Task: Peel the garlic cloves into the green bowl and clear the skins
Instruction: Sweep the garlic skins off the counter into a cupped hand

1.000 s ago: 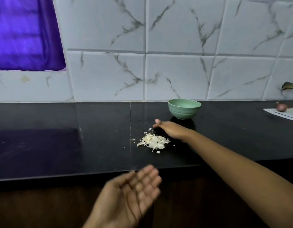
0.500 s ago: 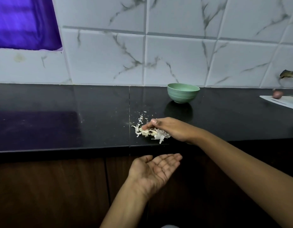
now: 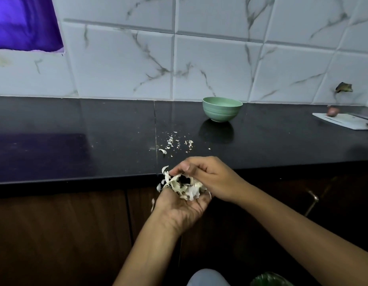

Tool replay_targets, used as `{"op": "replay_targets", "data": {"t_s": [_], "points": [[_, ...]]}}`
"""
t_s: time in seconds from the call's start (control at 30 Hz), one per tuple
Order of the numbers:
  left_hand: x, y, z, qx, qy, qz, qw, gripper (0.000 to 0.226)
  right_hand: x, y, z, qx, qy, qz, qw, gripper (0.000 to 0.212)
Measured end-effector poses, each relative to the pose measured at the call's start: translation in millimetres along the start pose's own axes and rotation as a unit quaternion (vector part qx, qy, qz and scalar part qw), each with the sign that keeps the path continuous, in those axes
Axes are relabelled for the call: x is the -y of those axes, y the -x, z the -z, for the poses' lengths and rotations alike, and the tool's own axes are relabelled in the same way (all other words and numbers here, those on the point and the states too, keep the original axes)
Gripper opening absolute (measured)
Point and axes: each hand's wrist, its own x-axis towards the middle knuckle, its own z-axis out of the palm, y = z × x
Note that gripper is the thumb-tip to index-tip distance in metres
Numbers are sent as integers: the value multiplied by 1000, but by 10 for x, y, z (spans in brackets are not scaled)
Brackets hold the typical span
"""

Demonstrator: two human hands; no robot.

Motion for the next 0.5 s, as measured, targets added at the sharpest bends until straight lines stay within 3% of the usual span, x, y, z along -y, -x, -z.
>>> {"op": "replay_targets", "data": {"t_s": [0.1,0.17,0.27,0.37,0.43,0.5], "points": [[-9,28,18,29,-6,10,1000,34,-55,45,16,-3,28,50,998,21],[-17,42,29,27,6,9,1000,30,-76,55,30,22,108,94,989,20],[-28,13,92,-3,52,1,999,27,-112,62,5,71,257,174,948,32],[-34,22,127,-14,73,3,997,35,-181,61,-45,53,353,252,899,34],[-41,57,123,14,69,13,997,44,-192,51,-44,20,334,260,906,28],[-53,88,114,43,54,21,997,39,-156,18,-2,-3,241,225,944,24]]}}
